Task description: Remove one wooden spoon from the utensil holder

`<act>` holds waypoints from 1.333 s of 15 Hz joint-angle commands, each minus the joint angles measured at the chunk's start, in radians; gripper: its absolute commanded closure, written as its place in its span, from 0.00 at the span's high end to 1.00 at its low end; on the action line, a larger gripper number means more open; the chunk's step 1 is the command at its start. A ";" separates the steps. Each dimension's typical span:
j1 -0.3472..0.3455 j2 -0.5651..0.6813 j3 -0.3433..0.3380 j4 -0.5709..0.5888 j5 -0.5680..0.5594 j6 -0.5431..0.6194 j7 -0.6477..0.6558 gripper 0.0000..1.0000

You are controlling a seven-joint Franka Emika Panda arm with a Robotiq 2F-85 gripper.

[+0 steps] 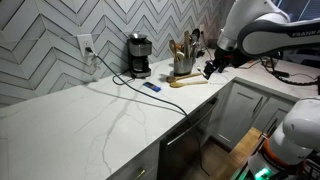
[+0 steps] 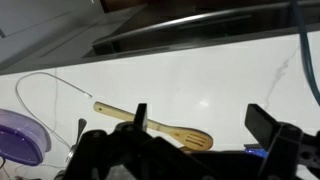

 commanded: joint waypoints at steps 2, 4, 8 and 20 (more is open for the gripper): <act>0.009 0.002 -0.007 0.003 -0.007 -0.004 0.006 1.00; 0.009 0.002 -0.007 0.003 -0.007 -0.004 0.006 1.00; 0.002 0.014 -0.007 0.008 -0.014 0.021 0.009 1.00; -0.227 0.452 0.063 0.341 -0.235 0.645 0.086 1.00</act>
